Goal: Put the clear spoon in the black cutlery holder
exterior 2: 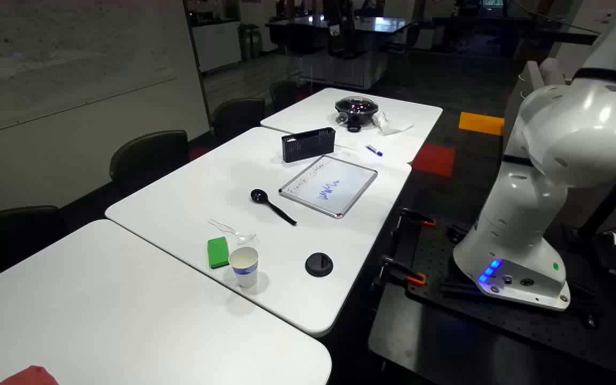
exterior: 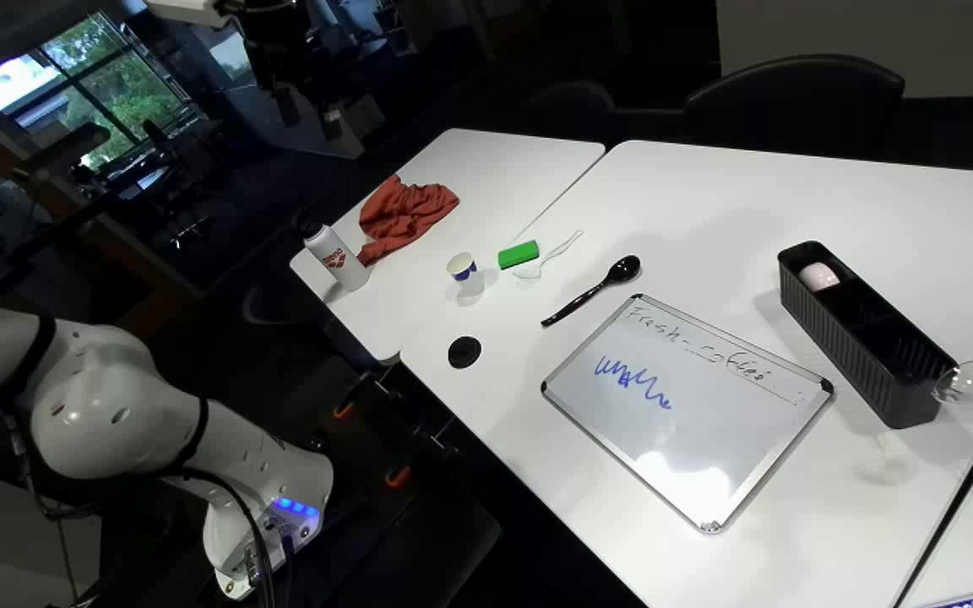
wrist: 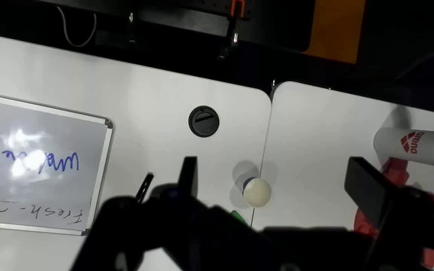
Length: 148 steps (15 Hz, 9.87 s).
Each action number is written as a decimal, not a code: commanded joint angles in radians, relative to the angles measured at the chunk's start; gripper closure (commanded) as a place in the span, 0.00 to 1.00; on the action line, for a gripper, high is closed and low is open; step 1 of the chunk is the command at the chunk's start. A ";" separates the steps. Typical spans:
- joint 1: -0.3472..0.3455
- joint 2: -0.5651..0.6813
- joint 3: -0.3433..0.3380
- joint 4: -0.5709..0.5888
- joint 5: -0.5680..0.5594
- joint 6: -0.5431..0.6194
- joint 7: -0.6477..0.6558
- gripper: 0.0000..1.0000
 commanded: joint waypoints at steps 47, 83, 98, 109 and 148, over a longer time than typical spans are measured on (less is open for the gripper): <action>-0.047 1.187 0.203 0.351 -0.125 1.186 0.190 0.00; 0.059 1.267 0.129 0.523 -0.204 1.077 0.286 0.94; 0.030 1.035 0.033 0.622 -0.637 0.340 0.038 0.75; -0.007 1.007 -0.012 0.593 -0.933 0.351 -0.120 0.94; -0.404 1.474 -0.070 0.996 -1.617 1.063 -0.928 0.94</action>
